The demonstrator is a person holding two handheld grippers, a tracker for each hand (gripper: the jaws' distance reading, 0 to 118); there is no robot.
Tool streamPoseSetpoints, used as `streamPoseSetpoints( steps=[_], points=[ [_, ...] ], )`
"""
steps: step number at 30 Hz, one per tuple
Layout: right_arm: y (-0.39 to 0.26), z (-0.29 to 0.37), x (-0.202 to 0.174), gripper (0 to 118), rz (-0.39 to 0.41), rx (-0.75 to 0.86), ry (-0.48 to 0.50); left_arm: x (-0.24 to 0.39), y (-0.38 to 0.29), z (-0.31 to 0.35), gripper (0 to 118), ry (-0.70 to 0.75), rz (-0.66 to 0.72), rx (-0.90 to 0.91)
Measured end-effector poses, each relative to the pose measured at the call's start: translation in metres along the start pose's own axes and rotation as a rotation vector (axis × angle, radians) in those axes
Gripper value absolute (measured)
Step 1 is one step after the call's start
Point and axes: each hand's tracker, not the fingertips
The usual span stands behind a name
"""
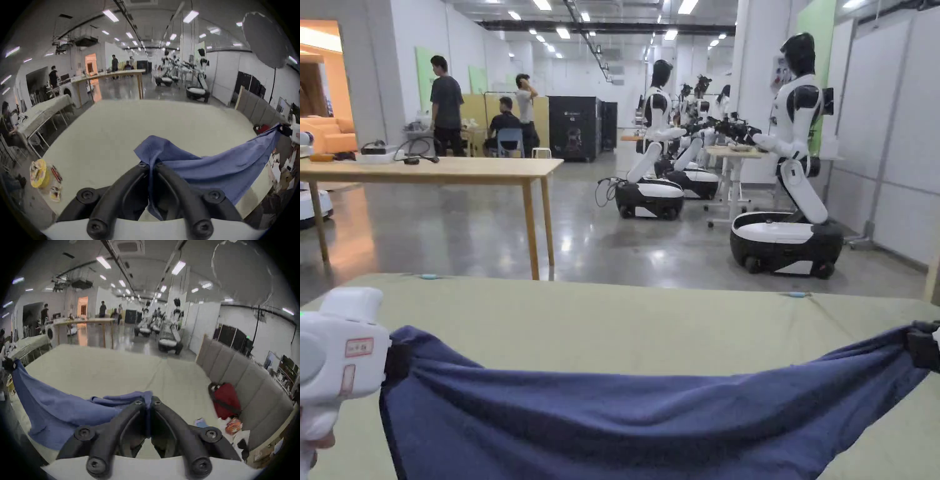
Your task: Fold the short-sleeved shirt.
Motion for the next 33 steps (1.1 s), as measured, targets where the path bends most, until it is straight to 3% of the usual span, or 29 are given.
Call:
streamPoseSetpoints(
  steps=[5, 13, 24, 33],
  points=[
    [0.048, 0.048, 0.005, 7, 0.007, 0.105, -0.040, -0.005, 0.050, 0.041, 0, 0.047, -0.034, 0.104],
    [0.101, 0.051, 0.032, 7, -0.053, 0.143, -0.108, 0.008, 0.110, 0.054, 0, 0.070, -0.028, 0.190],
    [0.141, -0.018, 0.044, 7, -0.104, 0.117, -0.147, 0.040, 0.165, -0.011, 0, 0.113, -0.001, 0.204],
    [0.178, -0.103, 0.029, 7, -0.064, 0.075, -0.211, 0.062, 0.197, -0.091, 0, 0.193, -0.010, 0.205]
  ],
)
